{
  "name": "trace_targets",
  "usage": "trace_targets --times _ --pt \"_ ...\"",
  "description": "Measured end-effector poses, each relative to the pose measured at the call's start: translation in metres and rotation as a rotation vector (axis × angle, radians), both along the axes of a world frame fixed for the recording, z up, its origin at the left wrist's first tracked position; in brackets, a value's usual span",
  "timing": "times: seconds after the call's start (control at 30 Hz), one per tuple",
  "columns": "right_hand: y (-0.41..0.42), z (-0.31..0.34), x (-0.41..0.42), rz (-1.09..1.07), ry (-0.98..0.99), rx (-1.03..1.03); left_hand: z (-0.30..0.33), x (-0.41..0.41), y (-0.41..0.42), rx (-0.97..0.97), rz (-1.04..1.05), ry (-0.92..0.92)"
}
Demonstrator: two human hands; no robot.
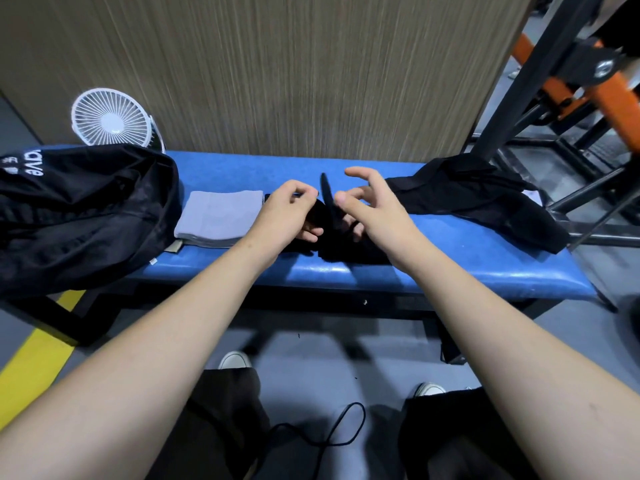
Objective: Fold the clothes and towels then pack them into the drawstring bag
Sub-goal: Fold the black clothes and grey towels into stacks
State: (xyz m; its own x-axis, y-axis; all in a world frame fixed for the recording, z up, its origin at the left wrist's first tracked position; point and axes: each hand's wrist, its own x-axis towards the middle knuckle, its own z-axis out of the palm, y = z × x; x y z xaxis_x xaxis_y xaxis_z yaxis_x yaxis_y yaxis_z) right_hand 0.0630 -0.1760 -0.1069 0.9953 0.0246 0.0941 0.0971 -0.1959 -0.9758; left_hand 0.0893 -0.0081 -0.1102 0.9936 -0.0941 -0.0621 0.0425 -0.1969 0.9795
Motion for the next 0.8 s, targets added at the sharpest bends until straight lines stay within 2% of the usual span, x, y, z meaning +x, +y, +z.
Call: trace_targets --times 0.1,0.2,0.37,0.47,0.57,0.8 --pt "0.009 -0.003 0.001 0.099 0.030 0.009 -0.001 0.000 0.006 0.073 0.022 -0.035" --pt "0.011 -0.005 0.002 0.102 0.008 0.039 -0.004 0.000 0.011 0.088 0.039 -0.071" --pt "0.006 -0.004 0.007 -0.128 -0.035 0.027 0.007 0.004 0.020 -0.106 0.145 -0.078" --pt "0.008 -0.005 0.008 -0.084 0.042 0.093 0.010 0.005 0.028 -0.152 0.170 -0.064" --pt "0.018 -0.006 0.009 -0.010 0.104 0.225 0.004 0.004 0.034 -0.079 0.162 -0.076" --pt "0.033 -0.010 0.015 -0.029 0.149 0.260 -0.009 0.009 0.043 0.113 0.162 -0.157"
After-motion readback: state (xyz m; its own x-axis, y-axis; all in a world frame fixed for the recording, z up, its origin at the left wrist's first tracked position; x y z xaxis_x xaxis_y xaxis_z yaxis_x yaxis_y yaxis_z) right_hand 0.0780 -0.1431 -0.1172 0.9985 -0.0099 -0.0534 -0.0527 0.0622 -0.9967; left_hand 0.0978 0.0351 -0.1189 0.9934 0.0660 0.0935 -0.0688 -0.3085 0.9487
